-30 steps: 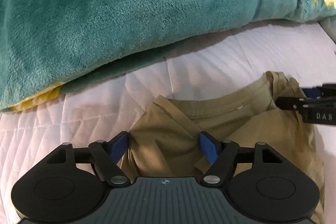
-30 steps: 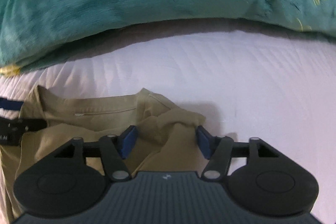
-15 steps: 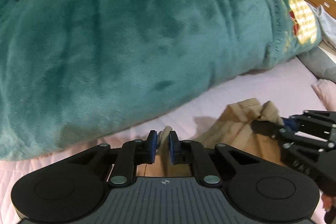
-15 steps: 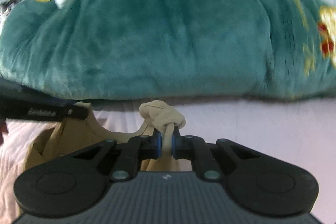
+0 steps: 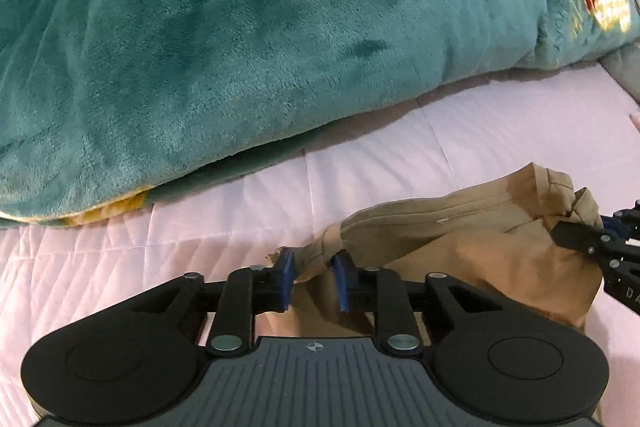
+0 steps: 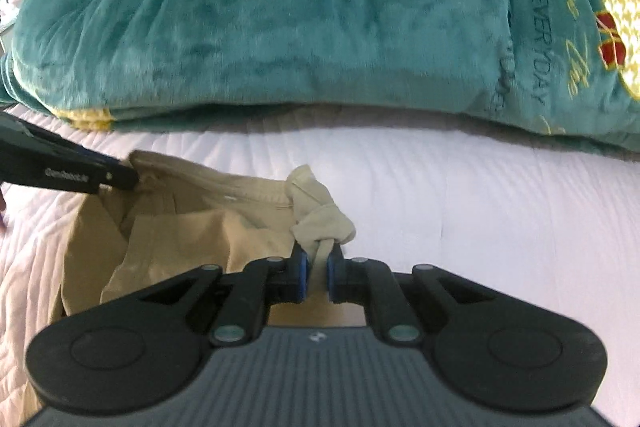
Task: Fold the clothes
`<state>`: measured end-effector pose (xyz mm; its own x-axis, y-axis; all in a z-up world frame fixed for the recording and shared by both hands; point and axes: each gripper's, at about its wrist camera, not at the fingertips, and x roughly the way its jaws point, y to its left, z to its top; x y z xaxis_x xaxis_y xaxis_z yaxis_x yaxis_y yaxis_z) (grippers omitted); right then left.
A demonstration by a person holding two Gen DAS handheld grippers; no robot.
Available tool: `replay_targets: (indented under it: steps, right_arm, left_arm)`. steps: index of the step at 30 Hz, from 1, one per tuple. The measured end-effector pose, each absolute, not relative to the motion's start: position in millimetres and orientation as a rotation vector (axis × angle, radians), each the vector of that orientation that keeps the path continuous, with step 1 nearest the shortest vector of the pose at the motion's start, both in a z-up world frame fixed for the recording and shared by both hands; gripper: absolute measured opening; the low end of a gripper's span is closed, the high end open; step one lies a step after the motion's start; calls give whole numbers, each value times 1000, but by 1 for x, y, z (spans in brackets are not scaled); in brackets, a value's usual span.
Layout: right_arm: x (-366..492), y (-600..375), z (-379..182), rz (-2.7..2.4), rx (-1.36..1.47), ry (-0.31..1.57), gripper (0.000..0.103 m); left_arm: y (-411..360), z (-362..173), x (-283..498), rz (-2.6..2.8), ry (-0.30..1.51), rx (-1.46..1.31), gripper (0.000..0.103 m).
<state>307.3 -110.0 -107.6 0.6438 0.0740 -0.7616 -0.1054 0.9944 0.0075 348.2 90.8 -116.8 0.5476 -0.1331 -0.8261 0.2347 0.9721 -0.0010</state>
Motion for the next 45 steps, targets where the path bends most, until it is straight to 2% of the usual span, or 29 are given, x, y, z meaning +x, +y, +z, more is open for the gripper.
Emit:
replay_targets:
  steps: [1, 3, 8, 9, 11, 14, 16, 17, 19, 29, 35, 41, 45]
  right_arm:
    - [307, -110, -109, 100, -36, 870, 10]
    - [307, -111, -113, 96, -32, 881, 10]
    - [309, -109, -121, 96, -42, 897, 10]
    - [310, -109, -122, 96, -40, 900, 10]
    - [310, -111, -122, 93, -30, 901, 10]
    - [309, -114, -122, 88, -14, 900, 10]
    - [309, -114, -122, 84, -6, 899, 10]
    - [308, -114, -121, 82, -2, 898, 10]
    - [306, -114, -119, 80, 1, 891, 10]
    - [272, -108, -88, 99, 37, 838, 10]
    - [214, -96, -56, 130, 46, 805, 10]
    - [145, -83, -53, 177, -37, 844, 10]
    - [112, -80, -83, 192, -84, 1036, 15]
  left_arm:
    - [91, -118, 349, -214, 965, 133, 37]
    - [88, -123, 355, -208, 964, 169, 44]
    - [71, -157, 372, -280, 1055, 287, 50]
    - [72, -159, 374, -276, 1036, 291, 55]
    - [79, -159, 381, -262, 1040, 233, 58]
    - [89, -161, 384, -250, 1037, 138, 47]
    - [84, -159, 379, -266, 1017, 161, 20]
    - [81, -158, 376, -272, 1007, 179, 14]
    - [78, -154, 368, -276, 976, 199, 8]
    - [76, -110, 313, -299, 880, 155, 8]
    - [78, -87, 218, -354, 896, 91, 8]
    - [93, -105, 127, -416, 1057, 45, 8]
    - [103, -131, 83, -399, 1189, 92, 12]
